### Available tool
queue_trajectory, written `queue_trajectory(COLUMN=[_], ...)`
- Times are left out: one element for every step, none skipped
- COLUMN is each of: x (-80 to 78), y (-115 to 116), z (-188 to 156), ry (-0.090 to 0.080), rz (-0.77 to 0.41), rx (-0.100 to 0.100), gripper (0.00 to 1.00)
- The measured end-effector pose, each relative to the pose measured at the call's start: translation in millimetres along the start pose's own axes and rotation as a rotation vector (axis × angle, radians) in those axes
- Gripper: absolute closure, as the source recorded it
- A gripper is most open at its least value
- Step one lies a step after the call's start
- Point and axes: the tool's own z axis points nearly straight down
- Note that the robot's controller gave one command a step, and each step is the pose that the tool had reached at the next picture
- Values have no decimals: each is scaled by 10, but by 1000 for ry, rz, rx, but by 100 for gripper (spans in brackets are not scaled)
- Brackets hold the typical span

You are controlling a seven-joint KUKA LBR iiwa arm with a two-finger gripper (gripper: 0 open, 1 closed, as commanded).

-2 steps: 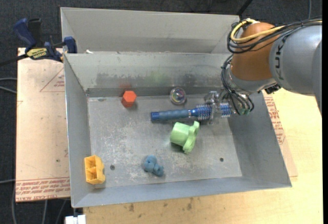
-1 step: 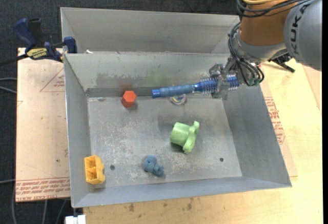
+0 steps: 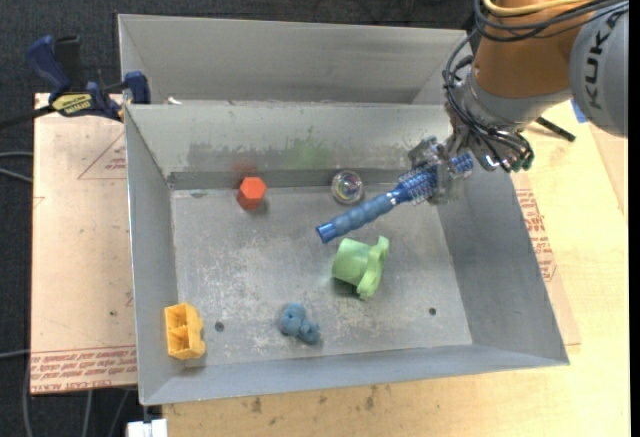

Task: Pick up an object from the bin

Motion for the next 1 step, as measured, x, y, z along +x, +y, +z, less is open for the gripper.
queue_trajectory(x=[155], y=[14], z=[-1095], ry=[-9], rz=[-151], rx=[5], gripper=[100])
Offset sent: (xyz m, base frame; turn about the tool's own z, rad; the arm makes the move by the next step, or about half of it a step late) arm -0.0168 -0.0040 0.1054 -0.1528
